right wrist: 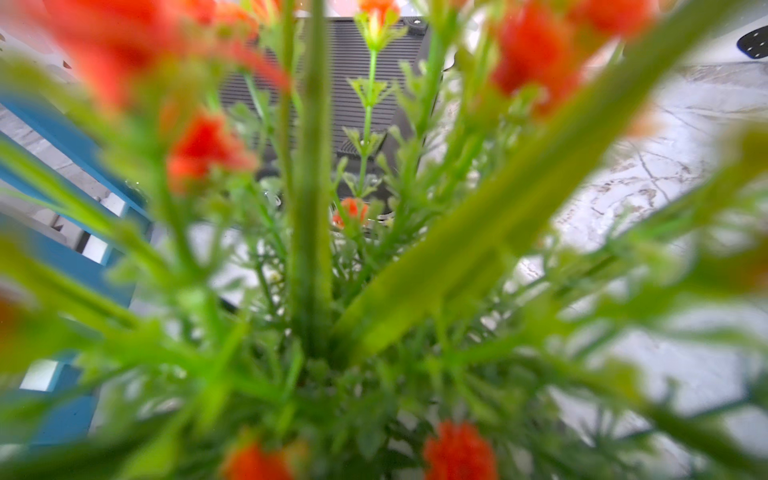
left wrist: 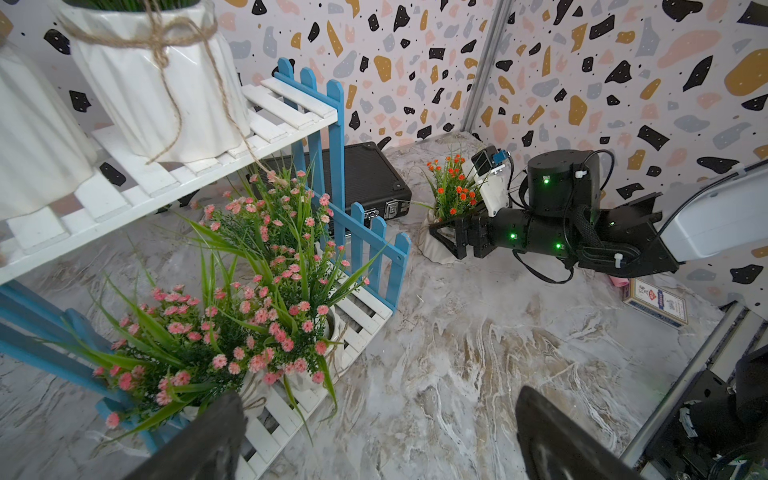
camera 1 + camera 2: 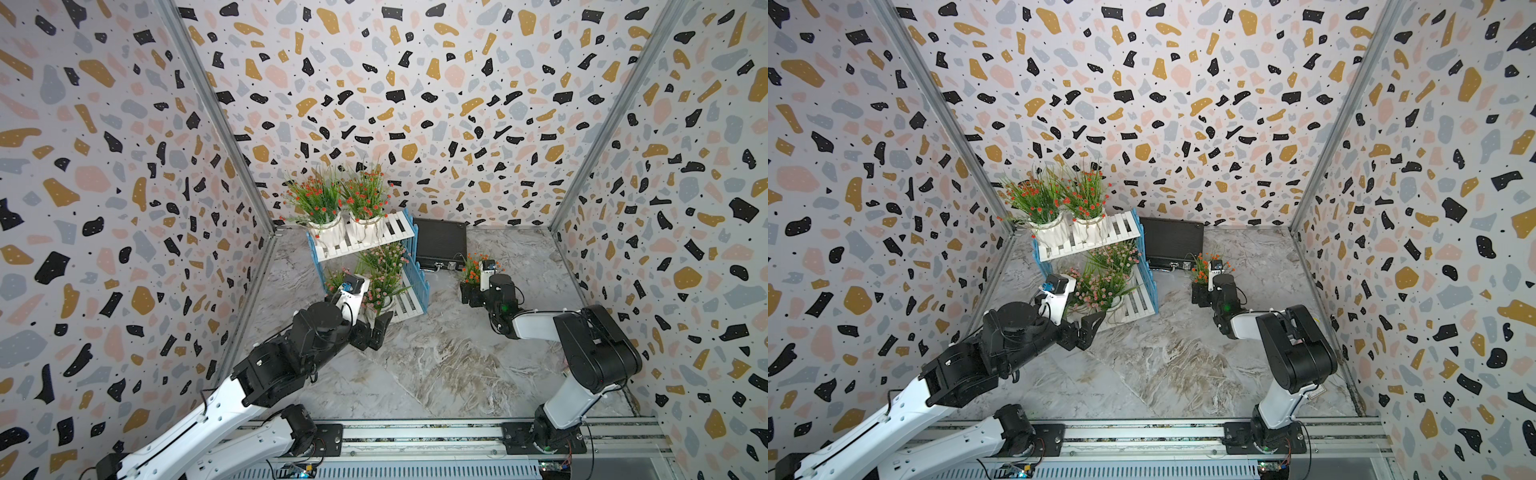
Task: Place the baby's breath potted plants on the rack by color
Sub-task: Pick up the baby's breath potted plant from the center of the board.
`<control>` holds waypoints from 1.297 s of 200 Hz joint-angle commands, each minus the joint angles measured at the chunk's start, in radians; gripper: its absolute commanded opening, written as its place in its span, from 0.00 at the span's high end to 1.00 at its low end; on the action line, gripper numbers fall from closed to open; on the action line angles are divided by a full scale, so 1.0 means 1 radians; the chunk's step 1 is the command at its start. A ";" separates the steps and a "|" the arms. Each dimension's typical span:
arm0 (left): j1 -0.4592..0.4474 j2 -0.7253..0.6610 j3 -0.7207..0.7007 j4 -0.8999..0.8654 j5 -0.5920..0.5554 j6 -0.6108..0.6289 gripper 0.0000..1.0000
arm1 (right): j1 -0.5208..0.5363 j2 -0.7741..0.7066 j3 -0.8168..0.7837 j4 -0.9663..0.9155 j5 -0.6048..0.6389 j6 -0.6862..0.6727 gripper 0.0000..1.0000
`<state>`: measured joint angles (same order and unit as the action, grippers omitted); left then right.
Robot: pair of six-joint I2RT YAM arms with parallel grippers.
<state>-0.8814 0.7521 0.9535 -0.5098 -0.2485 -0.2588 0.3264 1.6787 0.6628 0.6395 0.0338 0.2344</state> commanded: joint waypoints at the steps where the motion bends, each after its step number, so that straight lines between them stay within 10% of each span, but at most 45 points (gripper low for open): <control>1: -0.005 -0.007 -0.019 0.036 -0.011 -0.005 0.01 | 0.000 -0.103 0.002 -0.063 -0.096 -0.027 0.19; 76: -0.005 0.000 -0.045 0.070 0.002 0.000 0.01 | -0.003 -0.154 0.107 -0.472 -0.537 -0.165 0.21; 259: -0.005 -0.029 -0.059 0.079 0.018 -0.004 0.01 | 0.000 -0.030 -0.047 0.026 -0.421 0.001 0.04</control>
<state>-0.8814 0.7139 0.8928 -0.4850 -0.2428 -0.2588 0.3283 1.6142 0.6369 0.5083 -0.4263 0.1692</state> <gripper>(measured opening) 0.992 0.953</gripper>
